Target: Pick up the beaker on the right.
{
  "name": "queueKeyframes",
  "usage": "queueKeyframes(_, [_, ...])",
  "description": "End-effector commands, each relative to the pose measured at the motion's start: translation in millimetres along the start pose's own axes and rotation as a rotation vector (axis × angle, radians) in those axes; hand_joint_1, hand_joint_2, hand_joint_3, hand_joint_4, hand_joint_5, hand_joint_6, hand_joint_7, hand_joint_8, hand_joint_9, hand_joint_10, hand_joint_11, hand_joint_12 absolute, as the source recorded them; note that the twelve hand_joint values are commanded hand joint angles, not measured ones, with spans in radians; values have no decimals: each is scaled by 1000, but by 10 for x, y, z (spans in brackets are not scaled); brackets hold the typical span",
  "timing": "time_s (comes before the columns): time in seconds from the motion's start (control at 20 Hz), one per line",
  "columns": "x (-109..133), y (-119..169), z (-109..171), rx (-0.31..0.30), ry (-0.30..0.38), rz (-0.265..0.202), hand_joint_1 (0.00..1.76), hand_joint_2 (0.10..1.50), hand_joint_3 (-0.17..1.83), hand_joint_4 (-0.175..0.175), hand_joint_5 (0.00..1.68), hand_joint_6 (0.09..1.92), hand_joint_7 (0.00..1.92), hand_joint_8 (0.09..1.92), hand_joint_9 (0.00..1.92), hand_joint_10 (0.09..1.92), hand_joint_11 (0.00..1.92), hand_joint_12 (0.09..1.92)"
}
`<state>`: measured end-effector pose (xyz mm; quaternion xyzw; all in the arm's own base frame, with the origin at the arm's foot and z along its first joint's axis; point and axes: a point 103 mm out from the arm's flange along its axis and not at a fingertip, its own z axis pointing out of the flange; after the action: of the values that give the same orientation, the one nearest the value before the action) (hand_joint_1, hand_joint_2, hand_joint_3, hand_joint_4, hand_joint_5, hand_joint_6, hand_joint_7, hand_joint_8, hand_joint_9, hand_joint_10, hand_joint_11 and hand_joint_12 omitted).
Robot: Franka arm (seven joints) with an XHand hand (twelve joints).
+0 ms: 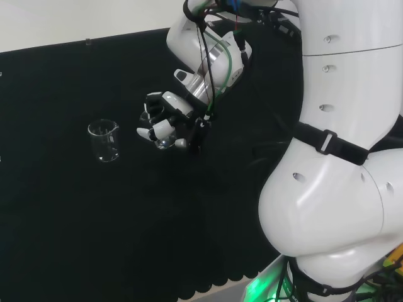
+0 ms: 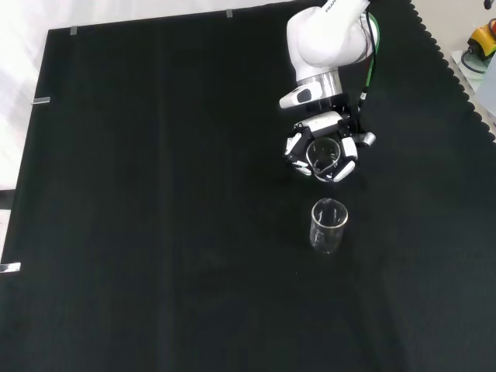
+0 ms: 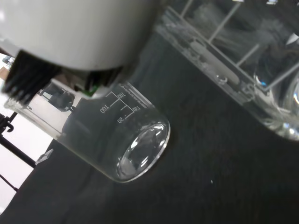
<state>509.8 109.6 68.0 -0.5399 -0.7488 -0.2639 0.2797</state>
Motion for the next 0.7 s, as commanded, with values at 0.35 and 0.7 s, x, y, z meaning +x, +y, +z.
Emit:
queueKeyframes(0.35, [142, 51, -131, 0, -8, -35, 1420, 511, 1160, -175, 759, 1920, 1448, 1920, 1496, 1534, 1144, 1352])
queueKeyframes(0.7, [178, 68, -139, 10, -11, -40, 1410, 511, 1160, -175, 750, 1920, 1443, 1920, 1498, 1523, 1152, 1340])
